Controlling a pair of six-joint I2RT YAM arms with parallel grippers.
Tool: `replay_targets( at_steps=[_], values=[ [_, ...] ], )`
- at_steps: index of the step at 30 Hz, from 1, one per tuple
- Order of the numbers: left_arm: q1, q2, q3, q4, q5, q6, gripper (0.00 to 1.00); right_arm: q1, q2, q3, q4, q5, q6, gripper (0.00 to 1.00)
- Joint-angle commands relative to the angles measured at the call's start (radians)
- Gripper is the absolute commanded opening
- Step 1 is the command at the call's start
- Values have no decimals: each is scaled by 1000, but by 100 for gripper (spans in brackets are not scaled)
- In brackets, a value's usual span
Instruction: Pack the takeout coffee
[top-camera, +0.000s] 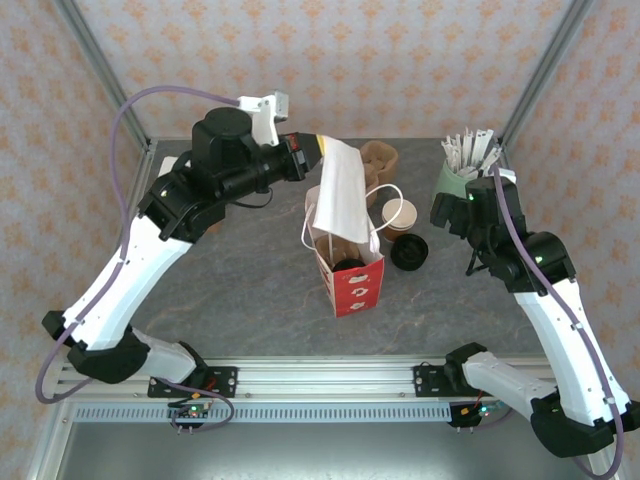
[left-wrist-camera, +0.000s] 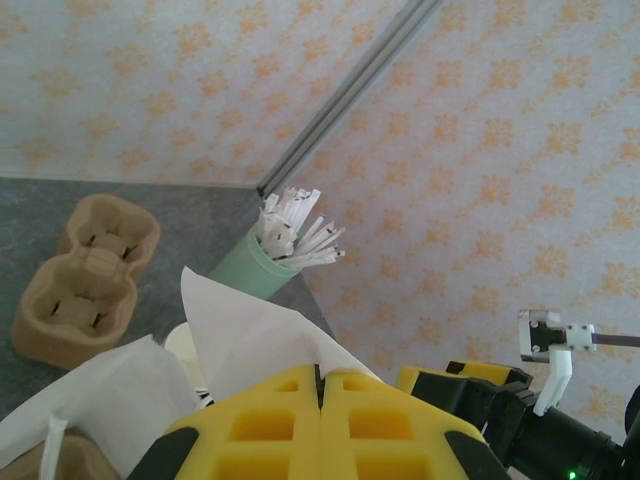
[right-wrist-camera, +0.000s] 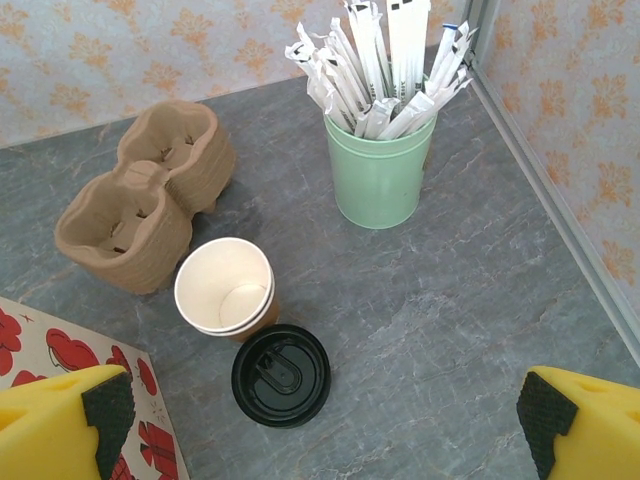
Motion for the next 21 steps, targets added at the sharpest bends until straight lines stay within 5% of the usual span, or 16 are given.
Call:
replay_targets(
  at_steps=[1,21],
  values=[
    [-1,-75,-58,4,-45,-22,0,-7,-9,-12,-3,11,6,99],
    [-63,-58,-110,-64,-47,-35,0,-7,-6,-37,10,4,11,99]
  ],
)
